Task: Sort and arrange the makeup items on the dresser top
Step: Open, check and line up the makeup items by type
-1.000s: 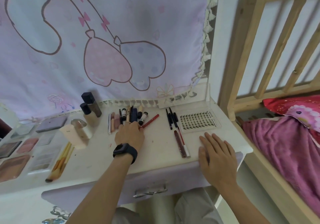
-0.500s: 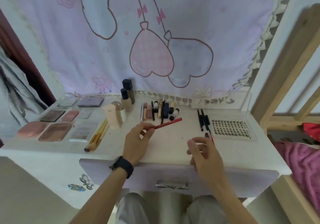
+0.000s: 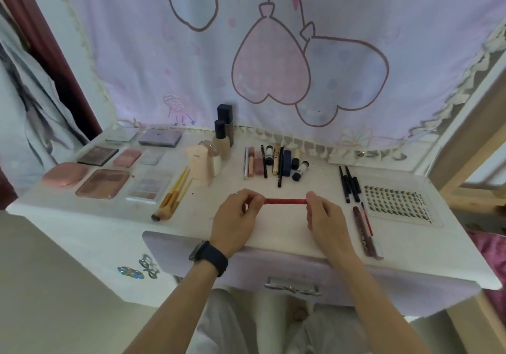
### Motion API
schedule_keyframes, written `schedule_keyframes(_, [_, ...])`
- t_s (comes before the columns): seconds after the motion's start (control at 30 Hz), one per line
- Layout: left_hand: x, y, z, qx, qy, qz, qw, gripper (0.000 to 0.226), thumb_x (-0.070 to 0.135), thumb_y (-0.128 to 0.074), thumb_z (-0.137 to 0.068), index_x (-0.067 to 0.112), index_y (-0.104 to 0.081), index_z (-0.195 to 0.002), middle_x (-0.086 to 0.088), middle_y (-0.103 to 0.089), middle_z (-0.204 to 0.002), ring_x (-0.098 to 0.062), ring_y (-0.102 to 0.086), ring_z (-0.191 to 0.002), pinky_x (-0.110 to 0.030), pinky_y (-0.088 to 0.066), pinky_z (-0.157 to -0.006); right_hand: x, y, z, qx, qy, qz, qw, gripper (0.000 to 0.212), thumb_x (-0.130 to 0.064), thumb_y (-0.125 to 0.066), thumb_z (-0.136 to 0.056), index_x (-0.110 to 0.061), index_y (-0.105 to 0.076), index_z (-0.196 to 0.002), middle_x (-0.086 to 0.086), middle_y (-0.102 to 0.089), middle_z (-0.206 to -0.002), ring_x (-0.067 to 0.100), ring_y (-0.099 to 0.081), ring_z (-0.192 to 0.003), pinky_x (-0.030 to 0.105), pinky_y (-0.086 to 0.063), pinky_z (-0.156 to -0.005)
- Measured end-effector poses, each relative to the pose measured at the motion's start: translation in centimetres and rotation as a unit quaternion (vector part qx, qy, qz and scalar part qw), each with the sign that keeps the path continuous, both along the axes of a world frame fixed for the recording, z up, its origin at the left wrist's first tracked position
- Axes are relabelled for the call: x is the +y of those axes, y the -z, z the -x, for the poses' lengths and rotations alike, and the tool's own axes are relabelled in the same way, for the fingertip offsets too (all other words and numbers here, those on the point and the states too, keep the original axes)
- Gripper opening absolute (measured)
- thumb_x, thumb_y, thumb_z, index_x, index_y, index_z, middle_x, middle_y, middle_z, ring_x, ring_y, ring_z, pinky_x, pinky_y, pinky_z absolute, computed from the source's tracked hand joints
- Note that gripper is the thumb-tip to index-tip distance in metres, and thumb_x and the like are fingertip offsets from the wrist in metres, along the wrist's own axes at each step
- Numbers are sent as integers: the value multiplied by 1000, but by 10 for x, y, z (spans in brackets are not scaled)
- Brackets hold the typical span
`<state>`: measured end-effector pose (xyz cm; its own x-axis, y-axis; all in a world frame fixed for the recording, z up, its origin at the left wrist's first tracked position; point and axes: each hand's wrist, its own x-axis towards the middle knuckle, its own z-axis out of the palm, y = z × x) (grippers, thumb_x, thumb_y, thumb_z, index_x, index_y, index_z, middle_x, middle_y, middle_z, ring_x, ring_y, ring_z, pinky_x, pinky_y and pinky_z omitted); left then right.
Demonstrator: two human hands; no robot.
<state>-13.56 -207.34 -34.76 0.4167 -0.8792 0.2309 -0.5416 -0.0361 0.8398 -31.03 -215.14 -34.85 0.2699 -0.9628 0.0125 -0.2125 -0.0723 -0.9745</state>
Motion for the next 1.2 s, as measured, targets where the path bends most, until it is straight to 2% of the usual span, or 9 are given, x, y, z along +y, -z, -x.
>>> schedule_keyframes(0.13, [0, 2, -2, 5, 13, -18, 1000, 20, 39, -50, -101, 36, -63, -86, 8, -65, -82, -8, -52, -72, -22, -38, -63, 2, 0, 3, -7, -9, 19, 1000, 44, -36, -46, -105, -19, -42, -64, -3, -34, -55, 15, -28, -53, 34, -25, -53])
schedule_keyframes(0.27, [0, 5, 1, -37, 15, -32, 999, 37, 41, -39, -105, 26, -54, -74, 9, -48, -63, -7, -44, -60, -27, -31, -59, 4, -2, 5, 11, -7, 45, 999, 45, -34, -44, -106, -14, -44, -66, 4, -34, -57, 20, -28, -57, 35, -26, -56])
schedule_keyframes(0.37, [1, 3, 4, 16, 9, -42, 999, 47, 47, -36, -105, 22, -49, -68, 5, -50, -62, -11, -43, -59, -32, -35, -62, 5, -1, 6, 10, -13, 48, 999, 46, -34, -43, -106, -13, -44, -65, 3, -33, -57, 19, -28, -56, 34, -26, -55])
schedule_keyframes(0.47, [-2, 1, 3, 61, -7, -71, 996, 50, 48, -39, -104, 17, -54, -67, -10, -60, -71, -30, -55, -72, -37, -39, -67, 6, 0, 7, 9, -16, 49, 999, 47, -35, -43, -106, -15, -43, -63, 1, -33, -55, 16, -28, -53, 32, -26, -53])
schedule_keyframes(0.53, [-3, -1, 3, 77, 4, -66, 995, 48, 48, -40, -103, 23, -47, -63, 3, -50, -63, -19, -49, -66, -33, -33, -66, 5, 0, 7, 3, -12, 45, 999, 47, -35, -43, -105, -16, -43, -63, -1, -33, -54, 14, -28, -52, 32, -26, -53])
schedule_keyframes(0.63, [-1, 0, 3, 18, 29, -43, 999, 44, 53, -38, -101, 26, -48, -69, 11, -44, -61, -6, -38, -58, -27, -31, -61, 3, -1, 6, -13, -1, 30, 999, 46, -36, -43, -104, -16, -41, -63, 1, -32, -55, 16, -26, -53, 35, -25, -54])
schedule_keyframes(0.9, [-1, 7, 4, -48, 26, 24, 998, 34, 58, -38, -92, 32, -59, -82, 13, -60, -80, -4, -50, -73, -11, -34, -60, 0, -2, 3, -22, 35, 24, 999, 42, -34, -43, -102, -11, -42, -66, 10, -32, -61, 24, -26, -60, 40, -27, -58])
schedule_keyframes(1.07, [-1, 16, 10, -130, 6, 51, 990, 33, 50, -46, -96, 24, -67, -98, 13, -59, -83, -11, -52, -68, -18, -40, -57, 1, -4, 1, -39, 76, 24, 996, 40, -29, -46, -97, -16, -38, -60, 9, -31, -59, 23, -25, -58, 40, -24, -57])
schedule_keyframes(1.2, [-2, 2, 9, 76, -40, 40, 996, 22, 53, -62, -90, 38, -65, -105, 20, -68, -92, 1, -60, -80, -16, -50, -71, 0, -2, 7, -95, 30, -5, 995, 47, -30, -45, -103, -26, -40, -56, -5, -34, -53, 11, -26, -49, 29, -23, -48])
